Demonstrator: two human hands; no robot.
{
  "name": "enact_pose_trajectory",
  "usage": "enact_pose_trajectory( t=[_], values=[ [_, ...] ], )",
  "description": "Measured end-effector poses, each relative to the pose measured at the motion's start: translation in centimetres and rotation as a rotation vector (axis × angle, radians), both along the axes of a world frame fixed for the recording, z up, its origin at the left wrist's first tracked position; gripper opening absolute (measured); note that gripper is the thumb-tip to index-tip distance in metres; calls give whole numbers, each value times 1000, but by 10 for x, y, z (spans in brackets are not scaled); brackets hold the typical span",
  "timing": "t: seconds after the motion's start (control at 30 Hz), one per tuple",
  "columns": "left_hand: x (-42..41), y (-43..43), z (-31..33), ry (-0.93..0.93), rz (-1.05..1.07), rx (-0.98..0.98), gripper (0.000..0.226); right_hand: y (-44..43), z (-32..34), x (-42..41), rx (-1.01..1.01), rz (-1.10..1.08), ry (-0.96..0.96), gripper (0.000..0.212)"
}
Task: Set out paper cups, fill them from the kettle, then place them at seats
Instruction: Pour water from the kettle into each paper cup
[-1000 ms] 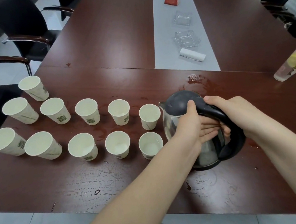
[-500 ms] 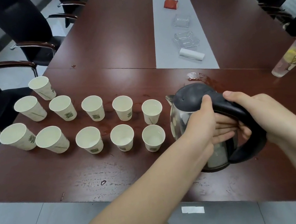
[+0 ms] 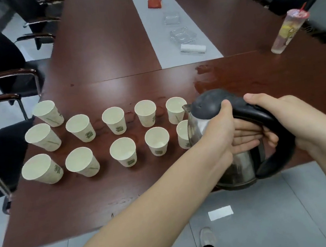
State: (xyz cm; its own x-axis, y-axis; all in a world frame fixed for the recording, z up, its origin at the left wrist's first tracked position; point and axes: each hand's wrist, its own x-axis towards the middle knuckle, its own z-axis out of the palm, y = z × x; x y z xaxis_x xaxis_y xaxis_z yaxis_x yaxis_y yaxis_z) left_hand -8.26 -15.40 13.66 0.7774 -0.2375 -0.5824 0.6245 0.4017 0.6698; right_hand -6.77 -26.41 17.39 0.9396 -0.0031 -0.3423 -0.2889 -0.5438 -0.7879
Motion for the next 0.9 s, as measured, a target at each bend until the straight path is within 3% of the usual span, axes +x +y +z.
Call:
enact_pose_trajectory(
  t=[0.37, 0.9],
  values=[
    [-50, 60, -24, 56, -145, 20, 81, 59, -23, -64, 30, -125, 77, 65],
    [-56, 75, -37, 128, -44, -24, 82, 79, -26, -61, -85, -48, 153, 66]
  ],
)
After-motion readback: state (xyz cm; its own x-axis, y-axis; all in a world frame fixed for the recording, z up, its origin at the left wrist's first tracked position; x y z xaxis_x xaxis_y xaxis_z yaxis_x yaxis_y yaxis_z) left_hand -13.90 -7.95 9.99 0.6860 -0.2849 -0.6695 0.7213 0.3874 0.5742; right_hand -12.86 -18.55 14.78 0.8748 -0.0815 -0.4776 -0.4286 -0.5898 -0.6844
